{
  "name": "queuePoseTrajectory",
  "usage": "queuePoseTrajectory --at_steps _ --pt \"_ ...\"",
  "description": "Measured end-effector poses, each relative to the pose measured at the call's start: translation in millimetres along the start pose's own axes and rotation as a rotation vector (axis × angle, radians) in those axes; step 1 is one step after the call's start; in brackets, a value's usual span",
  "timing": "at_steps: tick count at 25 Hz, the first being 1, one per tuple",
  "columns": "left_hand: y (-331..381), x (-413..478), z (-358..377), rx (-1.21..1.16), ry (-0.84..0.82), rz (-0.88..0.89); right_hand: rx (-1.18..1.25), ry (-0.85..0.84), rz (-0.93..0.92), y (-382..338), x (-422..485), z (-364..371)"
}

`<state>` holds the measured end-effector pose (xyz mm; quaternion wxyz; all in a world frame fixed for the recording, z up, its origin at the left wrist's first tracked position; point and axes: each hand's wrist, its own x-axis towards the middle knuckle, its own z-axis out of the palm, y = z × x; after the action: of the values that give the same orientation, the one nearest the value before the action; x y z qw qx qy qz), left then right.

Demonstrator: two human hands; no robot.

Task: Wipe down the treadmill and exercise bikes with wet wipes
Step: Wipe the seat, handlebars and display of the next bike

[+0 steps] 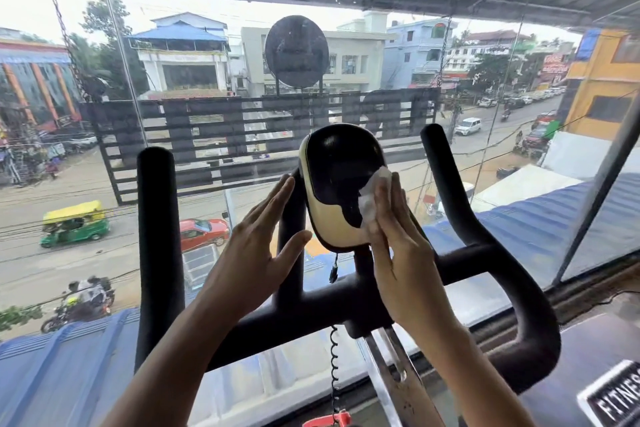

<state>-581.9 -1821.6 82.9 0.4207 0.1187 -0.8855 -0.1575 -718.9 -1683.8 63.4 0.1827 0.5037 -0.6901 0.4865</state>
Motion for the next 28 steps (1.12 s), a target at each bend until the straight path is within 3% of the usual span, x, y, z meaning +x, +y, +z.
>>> queuePoseTrajectory --at_steps 2,5,9,13,15,19,24,28 --pt "1.2 -1.4 0.5 -0.009 -0.029 0.009 -0.074 0.049 0.017 -8.3 -15.1 11.9" --pt "3.4 -6.4 -0.6 0.023 -0.125 0.0 -0.202 -0.089 -0.223 -21.2 -41.8 20.5" --pt "-9.8 -41.5 -18.0 0.324 -0.185 0.104 -0.181 -0.118 -0.332 -36.8 -26.8 17.1" --pt "-24.7 -81.0 -39.6 0.466 -0.173 -0.085 -0.349 -0.193 -0.373 -51.4 -17.2 39.4" --pt "-26.6 -90.6 -41.5 0.452 -0.149 -0.194 -0.461 -0.222 -0.383 -58.7 -6.7 53.9" --pt "-24.2 -95.3 -39.2 0.447 -0.149 -0.216 -0.67 -0.2 -0.334 -86.3 40.3 62.3" --pt "-17.7 -107.0 -41.5 0.36 -0.064 -0.205 -0.718 -0.226 -0.244 -85.9 34.7 67.8" --pt "-10.8 -123.7 -46.9 0.187 -0.002 -0.22 -0.557 -0.179 -0.267 -87.4 -39.4 62.9"
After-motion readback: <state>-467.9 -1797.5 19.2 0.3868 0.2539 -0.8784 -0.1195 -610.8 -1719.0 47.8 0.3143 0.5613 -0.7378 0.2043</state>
